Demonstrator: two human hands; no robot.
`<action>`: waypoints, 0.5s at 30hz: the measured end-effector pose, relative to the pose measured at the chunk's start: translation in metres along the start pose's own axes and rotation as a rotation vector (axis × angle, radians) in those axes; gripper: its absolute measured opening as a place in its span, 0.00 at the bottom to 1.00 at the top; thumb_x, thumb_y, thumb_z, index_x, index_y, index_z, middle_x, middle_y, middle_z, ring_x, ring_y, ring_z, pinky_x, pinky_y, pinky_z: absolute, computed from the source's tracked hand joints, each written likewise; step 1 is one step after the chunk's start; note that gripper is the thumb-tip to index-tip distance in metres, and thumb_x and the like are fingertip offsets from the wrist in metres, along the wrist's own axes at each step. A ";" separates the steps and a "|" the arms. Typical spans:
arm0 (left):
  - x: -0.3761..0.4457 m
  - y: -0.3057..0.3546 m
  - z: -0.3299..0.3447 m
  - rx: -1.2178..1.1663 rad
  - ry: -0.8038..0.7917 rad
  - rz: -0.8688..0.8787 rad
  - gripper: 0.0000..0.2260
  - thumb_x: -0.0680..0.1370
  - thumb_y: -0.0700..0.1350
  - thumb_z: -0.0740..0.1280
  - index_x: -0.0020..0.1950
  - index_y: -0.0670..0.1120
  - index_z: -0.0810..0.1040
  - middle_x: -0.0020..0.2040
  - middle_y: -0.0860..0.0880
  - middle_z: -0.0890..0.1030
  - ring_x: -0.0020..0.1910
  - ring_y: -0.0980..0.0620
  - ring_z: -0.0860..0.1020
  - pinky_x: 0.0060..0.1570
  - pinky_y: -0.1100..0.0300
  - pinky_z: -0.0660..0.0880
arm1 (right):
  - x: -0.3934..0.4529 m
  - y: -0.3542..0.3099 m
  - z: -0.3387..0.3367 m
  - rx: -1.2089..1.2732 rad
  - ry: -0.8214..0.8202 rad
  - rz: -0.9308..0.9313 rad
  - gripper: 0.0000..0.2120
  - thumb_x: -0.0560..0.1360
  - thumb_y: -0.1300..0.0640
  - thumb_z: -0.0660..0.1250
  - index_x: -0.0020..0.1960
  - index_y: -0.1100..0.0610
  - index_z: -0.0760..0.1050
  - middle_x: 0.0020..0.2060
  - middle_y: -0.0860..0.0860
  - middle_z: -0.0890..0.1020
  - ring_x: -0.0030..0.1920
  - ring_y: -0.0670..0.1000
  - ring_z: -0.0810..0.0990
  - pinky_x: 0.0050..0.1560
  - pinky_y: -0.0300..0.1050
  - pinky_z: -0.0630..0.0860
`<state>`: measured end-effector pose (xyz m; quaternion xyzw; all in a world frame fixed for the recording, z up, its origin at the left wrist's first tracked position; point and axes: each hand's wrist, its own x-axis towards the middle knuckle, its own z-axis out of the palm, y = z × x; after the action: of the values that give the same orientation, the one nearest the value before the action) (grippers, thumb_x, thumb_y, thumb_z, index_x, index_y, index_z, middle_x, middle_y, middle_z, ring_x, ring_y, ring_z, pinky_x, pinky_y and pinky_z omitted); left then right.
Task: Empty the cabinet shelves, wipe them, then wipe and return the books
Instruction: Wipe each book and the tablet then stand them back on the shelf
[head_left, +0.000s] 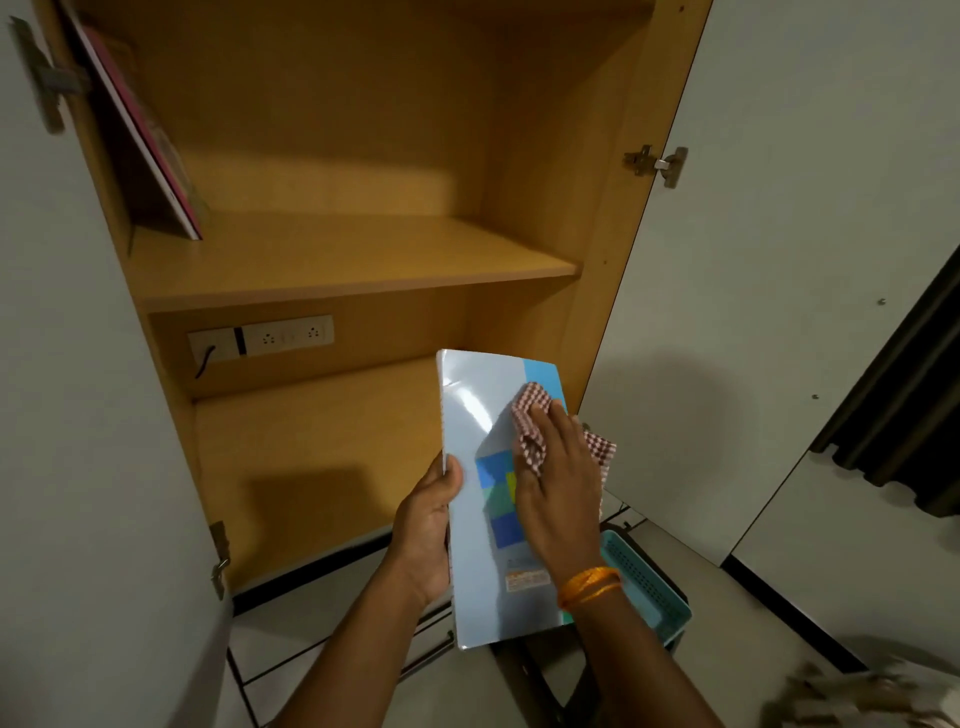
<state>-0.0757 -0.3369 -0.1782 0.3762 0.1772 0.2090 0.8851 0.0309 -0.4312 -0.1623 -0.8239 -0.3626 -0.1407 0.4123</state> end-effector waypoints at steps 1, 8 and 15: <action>0.001 -0.002 -0.001 0.029 -0.010 -0.041 0.24 0.76 0.61 0.67 0.68 0.49 0.79 0.62 0.36 0.81 0.58 0.35 0.81 0.60 0.37 0.77 | 0.010 -0.003 -0.002 0.060 0.009 0.045 0.31 0.77 0.41 0.51 0.79 0.48 0.61 0.79 0.50 0.62 0.79 0.55 0.58 0.76 0.64 0.60; -0.001 -0.009 0.012 0.113 -0.025 -0.050 0.21 0.78 0.55 0.65 0.67 0.46 0.79 0.61 0.38 0.83 0.58 0.41 0.82 0.60 0.44 0.76 | 0.034 -0.045 0.003 -0.090 -0.094 -0.260 0.29 0.80 0.38 0.49 0.80 0.42 0.56 0.81 0.45 0.53 0.81 0.50 0.47 0.78 0.64 0.45; 0.000 -0.006 0.002 -0.107 -0.005 -0.008 0.18 0.81 0.48 0.62 0.70 0.46 0.77 0.65 0.39 0.81 0.65 0.39 0.79 0.63 0.44 0.76 | -0.006 -0.028 0.007 -0.217 -0.140 -0.499 0.31 0.77 0.46 0.57 0.80 0.45 0.60 0.81 0.47 0.54 0.81 0.52 0.47 0.77 0.67 0.49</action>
<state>-0.0731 -0.3421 -0.1816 0.3280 0.1650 0.2139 0.9053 0.0060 -0.4170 -0.1538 -0.7563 -0.5645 -0.2185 0.2483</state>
